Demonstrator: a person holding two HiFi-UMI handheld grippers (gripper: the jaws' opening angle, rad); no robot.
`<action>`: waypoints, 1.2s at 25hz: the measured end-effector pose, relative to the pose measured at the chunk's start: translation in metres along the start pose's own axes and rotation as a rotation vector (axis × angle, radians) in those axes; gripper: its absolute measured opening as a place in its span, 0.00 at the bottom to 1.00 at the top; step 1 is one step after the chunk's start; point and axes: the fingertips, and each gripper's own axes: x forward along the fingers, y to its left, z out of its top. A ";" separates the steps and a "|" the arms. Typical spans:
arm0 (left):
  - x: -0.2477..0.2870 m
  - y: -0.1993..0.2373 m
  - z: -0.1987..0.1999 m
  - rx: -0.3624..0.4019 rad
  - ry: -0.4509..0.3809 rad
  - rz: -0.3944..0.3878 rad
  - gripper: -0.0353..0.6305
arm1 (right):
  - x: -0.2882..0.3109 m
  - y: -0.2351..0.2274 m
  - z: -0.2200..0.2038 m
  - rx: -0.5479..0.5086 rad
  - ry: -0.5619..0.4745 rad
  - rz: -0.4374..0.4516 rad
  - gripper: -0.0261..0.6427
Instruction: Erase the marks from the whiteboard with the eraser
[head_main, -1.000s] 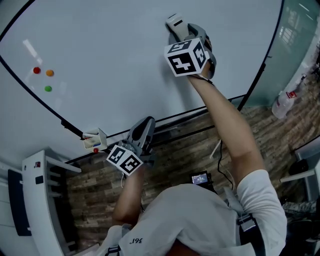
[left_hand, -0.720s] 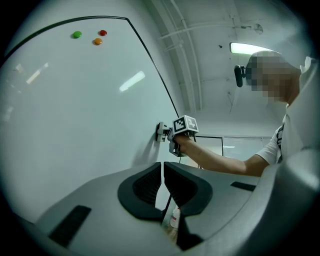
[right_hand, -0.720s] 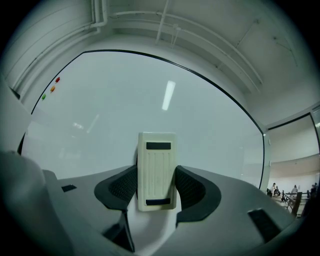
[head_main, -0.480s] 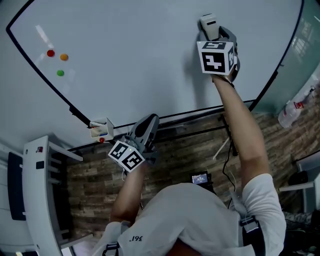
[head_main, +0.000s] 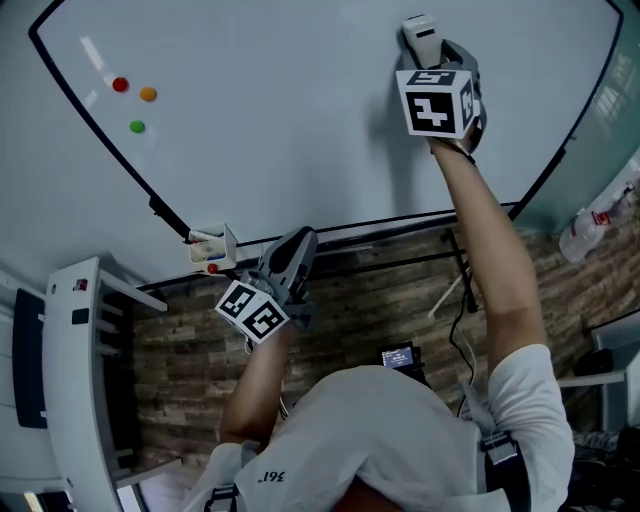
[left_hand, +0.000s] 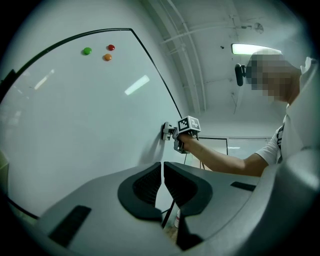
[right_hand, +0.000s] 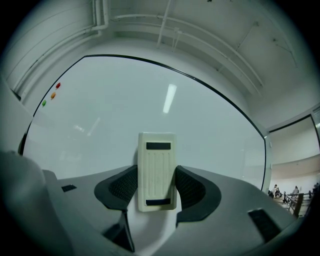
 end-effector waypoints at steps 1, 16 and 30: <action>-0.004 0.001 0.002 0.000 -0.003 0.004 0.08 | 0.001 0.003 0.001 -0.007 0.007 -0.007 0.42; -0.056 0.024 0.026 -0.005 -0.031 0.022 0.08 | -0.003 0.084 0.033 -0.049 0.051 -0.007 0.42; -0.112 0.059 0.040 -0.028 -0.036 0.056 0.08 | -0.018 0.197 0.054 -0.151 0.054 0.087 0.42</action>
